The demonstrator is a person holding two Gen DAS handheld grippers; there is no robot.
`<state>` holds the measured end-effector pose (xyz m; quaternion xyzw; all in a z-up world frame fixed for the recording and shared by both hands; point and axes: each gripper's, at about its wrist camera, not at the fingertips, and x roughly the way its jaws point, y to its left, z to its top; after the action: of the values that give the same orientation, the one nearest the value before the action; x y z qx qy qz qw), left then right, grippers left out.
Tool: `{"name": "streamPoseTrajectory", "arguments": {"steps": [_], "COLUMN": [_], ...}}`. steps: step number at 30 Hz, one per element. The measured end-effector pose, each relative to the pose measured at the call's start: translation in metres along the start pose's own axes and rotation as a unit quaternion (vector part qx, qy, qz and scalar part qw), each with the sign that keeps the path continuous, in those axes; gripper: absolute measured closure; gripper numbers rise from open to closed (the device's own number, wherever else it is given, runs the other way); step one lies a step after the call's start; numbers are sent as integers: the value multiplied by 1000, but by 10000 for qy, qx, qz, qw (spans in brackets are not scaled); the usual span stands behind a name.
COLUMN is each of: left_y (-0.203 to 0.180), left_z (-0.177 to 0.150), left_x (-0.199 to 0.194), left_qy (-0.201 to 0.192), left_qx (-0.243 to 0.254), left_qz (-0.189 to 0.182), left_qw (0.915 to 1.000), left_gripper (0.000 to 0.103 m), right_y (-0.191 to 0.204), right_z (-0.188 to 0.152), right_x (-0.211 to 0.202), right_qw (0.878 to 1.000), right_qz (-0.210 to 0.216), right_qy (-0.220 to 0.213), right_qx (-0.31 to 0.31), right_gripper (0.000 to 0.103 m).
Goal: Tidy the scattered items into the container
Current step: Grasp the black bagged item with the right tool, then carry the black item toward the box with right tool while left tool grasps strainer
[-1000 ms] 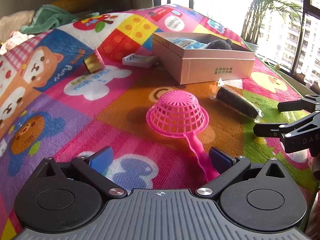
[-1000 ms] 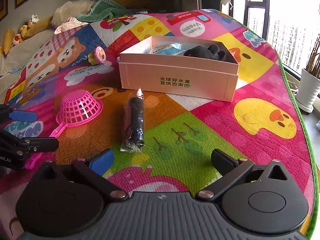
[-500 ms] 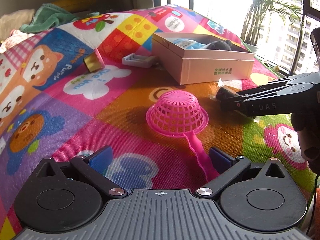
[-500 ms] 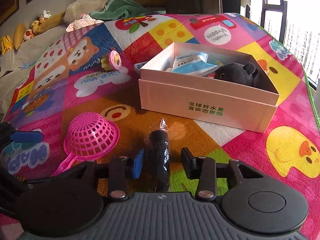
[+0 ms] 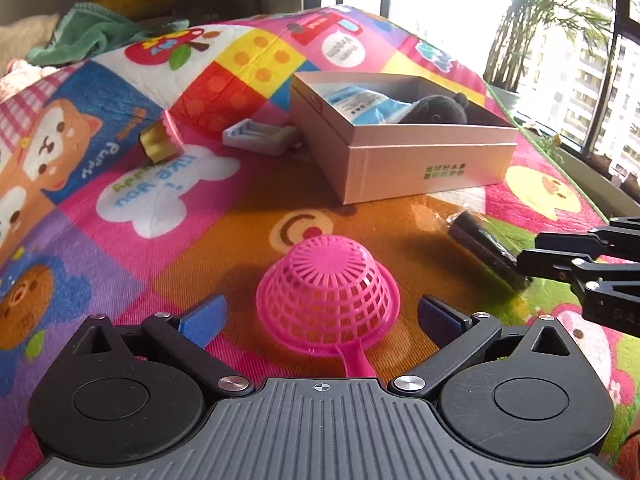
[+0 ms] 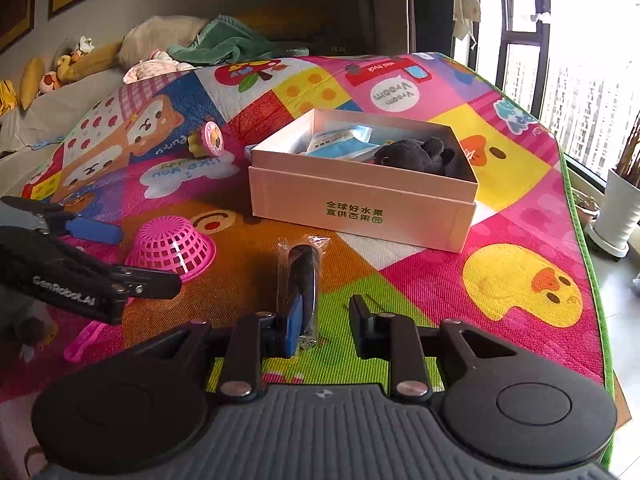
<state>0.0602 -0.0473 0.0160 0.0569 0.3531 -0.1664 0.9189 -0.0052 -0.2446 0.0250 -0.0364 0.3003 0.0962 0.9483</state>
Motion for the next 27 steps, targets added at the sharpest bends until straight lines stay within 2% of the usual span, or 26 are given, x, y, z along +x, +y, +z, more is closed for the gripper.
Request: {"name": "streamPoseTrajectory", "arguments": {"steps": [5,7,9,11,13,15,17,20,27], "left_y": [-6,-5,-5,-4,-3,-3,-3,-3,-2], "left_z": [4,3,-1,-3,-6,-7,-8,-8,-8], "left_x": [9,12,12,10,9,9,8,8,8], "left_qy": [64,124,94,62,-13,-44,-65,-71,-86], "left_qx": [122,107,130,125,114,101,96,93,81], "left_qz": [119,116,124,124,109,112,109,104,77], "left_qw": [9998,9998,9998,9998,9999,9999,9999,9999,9999], "left_gripper": [0,0,0,0,0,0,0,0,0], "right_y": [-1,-1,-2,-2,2,8,14,17,22], "right_z": [-1,-1,0,-1,-2,-4,-5,0,16], "right_x": [1,3,6,8,11,16,20,24,44], "right_qw": [10000,10000,10000,10000,9998,9994,9994,9990,9987], "right_qz": [34,-26,-15,73,186,261,263,323,321], "right_qy": [-39,-72,-38,24,112,201,216,256,321], "right_qx": [-34,-55,-13,22,10,-43,-112,-160,-252], "right_gripper": [76,66,50,48,49,56,59,74,75]}}
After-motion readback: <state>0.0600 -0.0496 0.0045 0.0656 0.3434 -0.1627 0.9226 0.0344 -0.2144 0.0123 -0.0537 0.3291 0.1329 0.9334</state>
